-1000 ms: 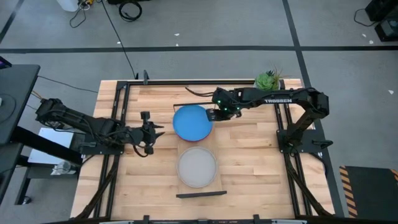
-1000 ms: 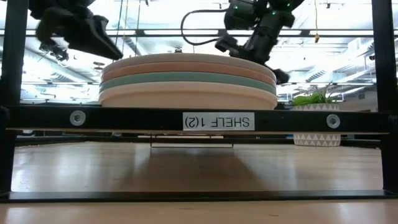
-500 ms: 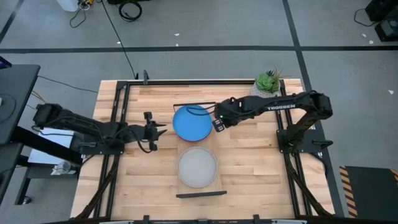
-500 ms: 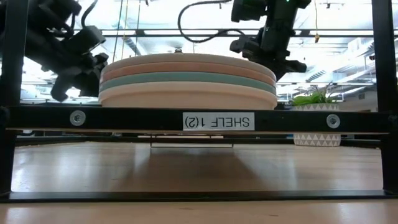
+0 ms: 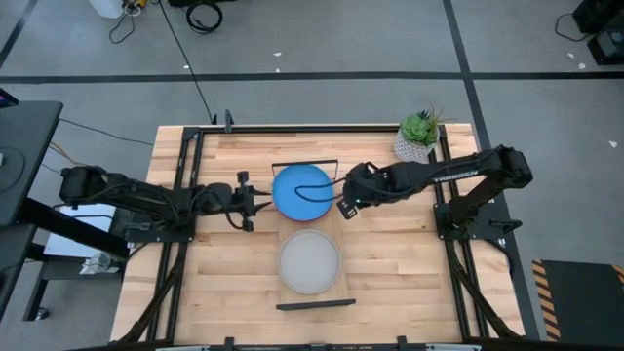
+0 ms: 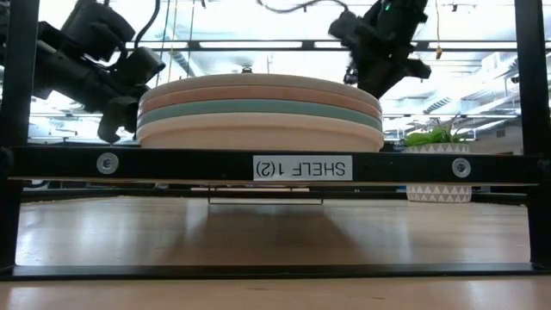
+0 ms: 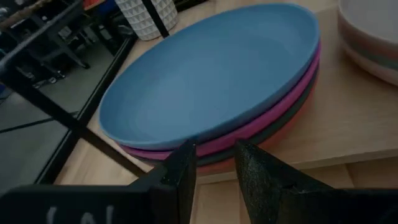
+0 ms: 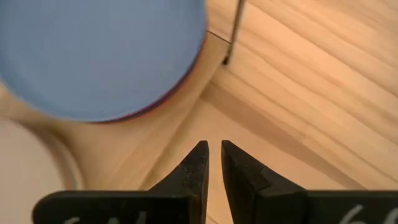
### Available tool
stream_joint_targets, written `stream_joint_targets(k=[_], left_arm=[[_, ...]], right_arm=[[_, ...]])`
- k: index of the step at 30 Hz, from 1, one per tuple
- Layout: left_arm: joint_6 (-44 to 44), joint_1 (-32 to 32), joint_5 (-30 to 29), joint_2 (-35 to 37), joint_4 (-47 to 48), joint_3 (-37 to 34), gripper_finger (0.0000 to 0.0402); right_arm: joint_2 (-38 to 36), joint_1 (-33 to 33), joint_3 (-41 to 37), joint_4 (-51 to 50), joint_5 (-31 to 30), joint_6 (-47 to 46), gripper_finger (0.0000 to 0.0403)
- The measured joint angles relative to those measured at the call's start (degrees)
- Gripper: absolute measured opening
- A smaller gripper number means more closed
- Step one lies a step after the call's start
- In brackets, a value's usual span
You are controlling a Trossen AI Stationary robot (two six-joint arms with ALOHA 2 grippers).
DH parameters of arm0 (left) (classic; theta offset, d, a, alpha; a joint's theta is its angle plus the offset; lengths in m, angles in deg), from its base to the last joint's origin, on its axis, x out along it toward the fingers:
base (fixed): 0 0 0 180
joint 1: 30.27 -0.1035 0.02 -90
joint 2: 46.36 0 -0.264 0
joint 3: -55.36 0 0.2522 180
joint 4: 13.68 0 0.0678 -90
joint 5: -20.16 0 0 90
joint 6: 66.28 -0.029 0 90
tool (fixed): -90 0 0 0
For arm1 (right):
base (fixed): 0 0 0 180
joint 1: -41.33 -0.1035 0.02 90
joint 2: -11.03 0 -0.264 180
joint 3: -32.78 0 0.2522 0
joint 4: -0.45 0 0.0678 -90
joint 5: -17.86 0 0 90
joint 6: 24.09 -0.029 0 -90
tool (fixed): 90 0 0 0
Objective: Place and stack plates onto a shelf
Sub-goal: Return to Home Position
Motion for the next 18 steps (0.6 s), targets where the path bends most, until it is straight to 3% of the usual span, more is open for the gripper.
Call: stream_joint_targets(k=[4, 9, 18], left_arm=[[-0.62, -2.12, 3.77, -2.26, -1.75, 0.00, 0.0116], [-0.42, -3.38, 4.50, -3.17, -0.89, 0.00, 0.0117], [2.21, 0.47, 7.37, 4.57, 1.05, -0.02, 0.0113]], right_arm=[[-2.55, -4.11, 0.00, 0.31, -4.89, -0.43, 0.0041], [-6.06, -10.47, -2.74, 3.44, -12.64, -0.52, 0.0019], [-22.65, -16.12, -27.53, 21.12, -17.19, -6.42, 0.0010]])
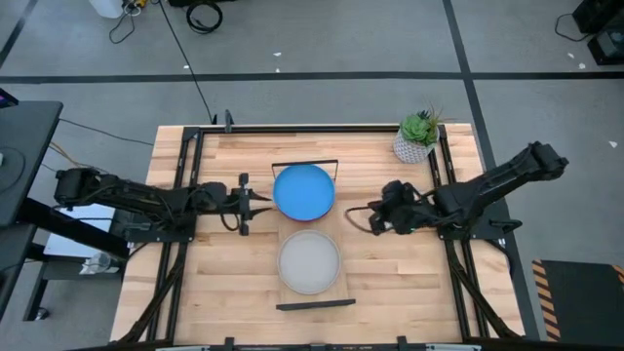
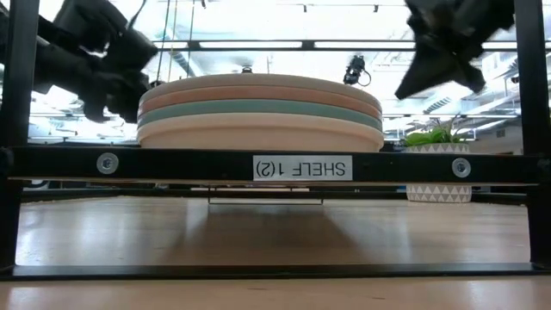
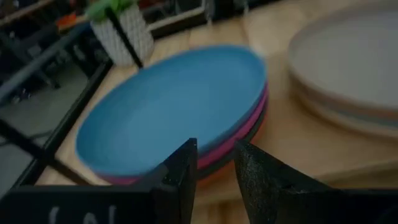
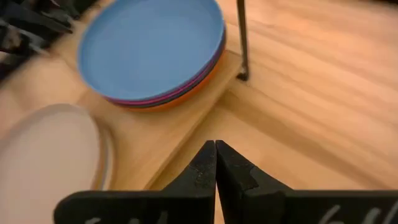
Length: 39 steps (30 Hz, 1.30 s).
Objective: Place and stack plates onto a shelf
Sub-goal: Return to Home Position
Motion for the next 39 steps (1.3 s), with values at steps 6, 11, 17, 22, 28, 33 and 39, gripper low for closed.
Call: stream_joint_targets(k=[6, 11, 17, 22, 28, 33, 39], left_arm=[[0.49, 0.47, 3.19, 5.39, -6.88, -3.84, 0.0079], [3.49, 0.47, 3.57, 10.01, -16.83, -11.05, 0.0041], [2.87, 1.56, 4.08, 15.85, -12.24, -11.04, 0.0007], [2.96, 1.17, 3.07, 23.21, -6.57, -11.04, 0.0007], [4.63, 0.99, 1.19, 35.90, 6.07, -11.10, 0.0004], [5.61, 0.99, 0.90, 47.39, 17.00, -11.10, 0.0003], [6.64, 1.85, 3.22, 57.64, 25.89, -11.07, 0.0006]], right_arm=[[-12.48, -0.13, -14.82, 15.07, 3.06, 4.75, 0.0008], [-21.21, 0.73, -22.51, 21.02, 3.87, 8.55, 0.0008], [-29.88, 3.47, -29.97, 26.04, 6.01, 12.28, 0.0008], [-37.34, 6.74, -35.83, 32.19, 9.13, 17.17, 0.0008], [-47.41, 9.54, -40.01, 34.07, 9.48, 23.35, 0.0008], [-54.83, 10.75, -43.59, 36.70, 9.85, 26.91, 0.0008], [-58.33, 10.90, -43.60, 36.92, 9.43, 30.09, 0.0008]])
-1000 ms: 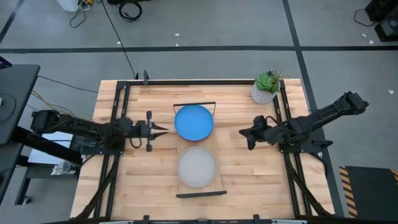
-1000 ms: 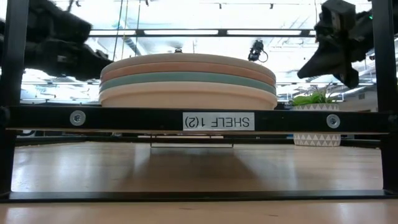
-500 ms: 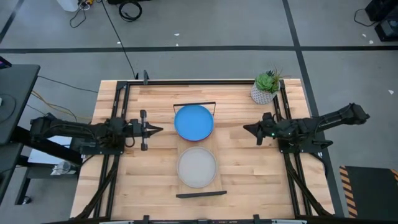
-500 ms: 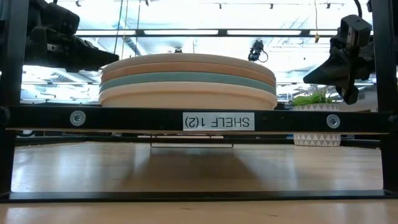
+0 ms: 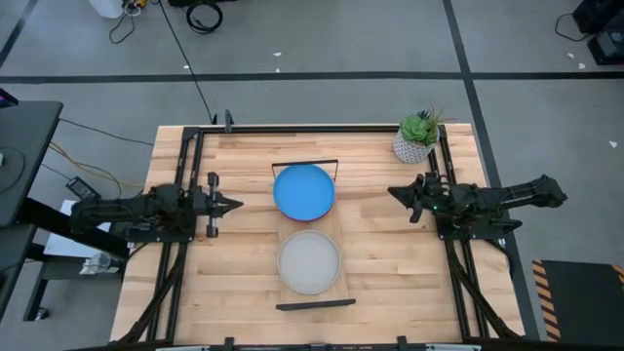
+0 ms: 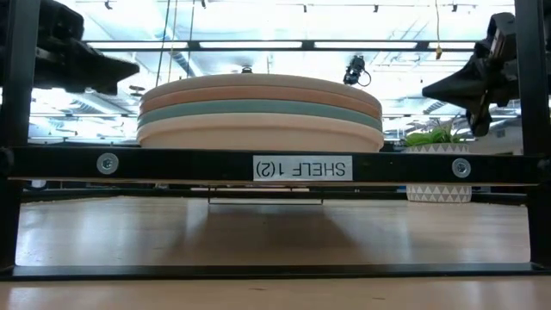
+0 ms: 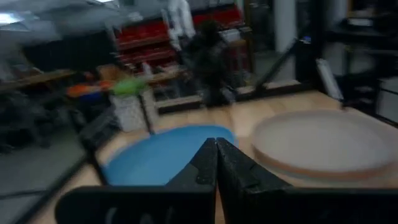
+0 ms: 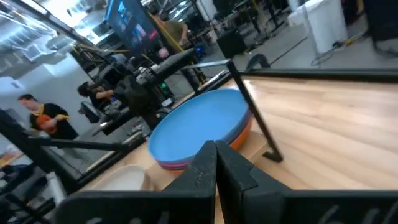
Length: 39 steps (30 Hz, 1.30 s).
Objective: Place and stack plates onto a shelf
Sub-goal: Return to Home Position
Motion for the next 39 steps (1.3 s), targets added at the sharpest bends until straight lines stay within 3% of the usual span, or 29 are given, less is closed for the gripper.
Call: stream_joint_targets(k=[4, 9, 14, 18, 39], left_arm=[[-0.37, 1.48, 2.15, -0.28, 0.56, 0.01, 0.0009], [2.38, 2.51, 2.14, -0.45, 0.34, 0.01, 0.0011], [21.64, 2.49, 2.09, -0.30, -2.42, 0.01, 0.0012], [29.02, 2.49, 2.11, -0.32, -3.44, 0.01, 0.0013], [29.32, 2.49, 2.11, -0.32, -3.59, 0.01, 0.0013]], right_arm=[[-0.14, -0.02, 0.00, 0.14, -6.06, 0.28, 0.0011], [-0.06, -0.02, 0.00, 0.24, -6.49, 0.41, 0.0023], [-0.05, -0.02, 0.00, 0.31, -6.48, 0.43, 0.0024], [-0.07, -0.02, 0.00, 0.29, -6.47, 0.42, 0.0024], [-0.05, -0.02, 0.00, 0.28, -6.44, 0.41, 0.0024]])
